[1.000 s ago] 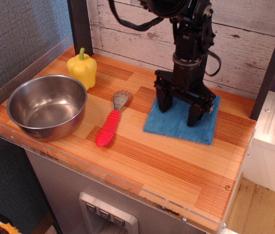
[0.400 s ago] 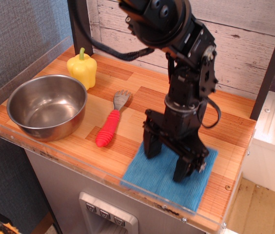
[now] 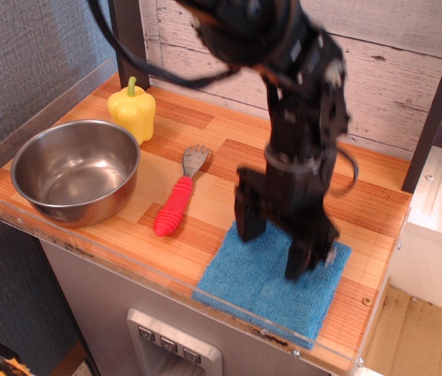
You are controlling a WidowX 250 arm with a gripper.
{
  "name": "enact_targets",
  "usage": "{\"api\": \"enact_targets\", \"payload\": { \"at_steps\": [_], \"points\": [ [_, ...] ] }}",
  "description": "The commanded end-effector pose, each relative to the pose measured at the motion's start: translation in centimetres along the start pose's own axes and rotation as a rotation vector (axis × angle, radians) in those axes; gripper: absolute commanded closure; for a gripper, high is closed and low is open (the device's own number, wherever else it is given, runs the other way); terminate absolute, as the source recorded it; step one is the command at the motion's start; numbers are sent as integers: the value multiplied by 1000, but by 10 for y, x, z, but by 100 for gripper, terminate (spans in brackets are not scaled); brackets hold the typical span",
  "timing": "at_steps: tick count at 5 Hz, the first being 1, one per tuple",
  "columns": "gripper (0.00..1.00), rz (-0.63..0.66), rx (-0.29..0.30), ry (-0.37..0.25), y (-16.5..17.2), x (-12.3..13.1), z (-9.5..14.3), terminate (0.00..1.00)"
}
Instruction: Move the blue towel to the bottom right corner of the table.
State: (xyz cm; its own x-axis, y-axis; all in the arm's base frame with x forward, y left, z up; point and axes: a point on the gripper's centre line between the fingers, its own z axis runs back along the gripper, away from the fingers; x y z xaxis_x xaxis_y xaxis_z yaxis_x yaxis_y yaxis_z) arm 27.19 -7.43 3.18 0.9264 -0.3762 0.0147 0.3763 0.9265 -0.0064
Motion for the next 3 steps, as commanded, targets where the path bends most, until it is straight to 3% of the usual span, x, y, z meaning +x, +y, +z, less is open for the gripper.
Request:
{"api": "enact_targets", "payload": {
  "at_steps": [1,3],
  "points": [
    [0,26,10,-196,19,5,87,0],
    [0,107,37,-204,42,6,98,0]
  ]
}}
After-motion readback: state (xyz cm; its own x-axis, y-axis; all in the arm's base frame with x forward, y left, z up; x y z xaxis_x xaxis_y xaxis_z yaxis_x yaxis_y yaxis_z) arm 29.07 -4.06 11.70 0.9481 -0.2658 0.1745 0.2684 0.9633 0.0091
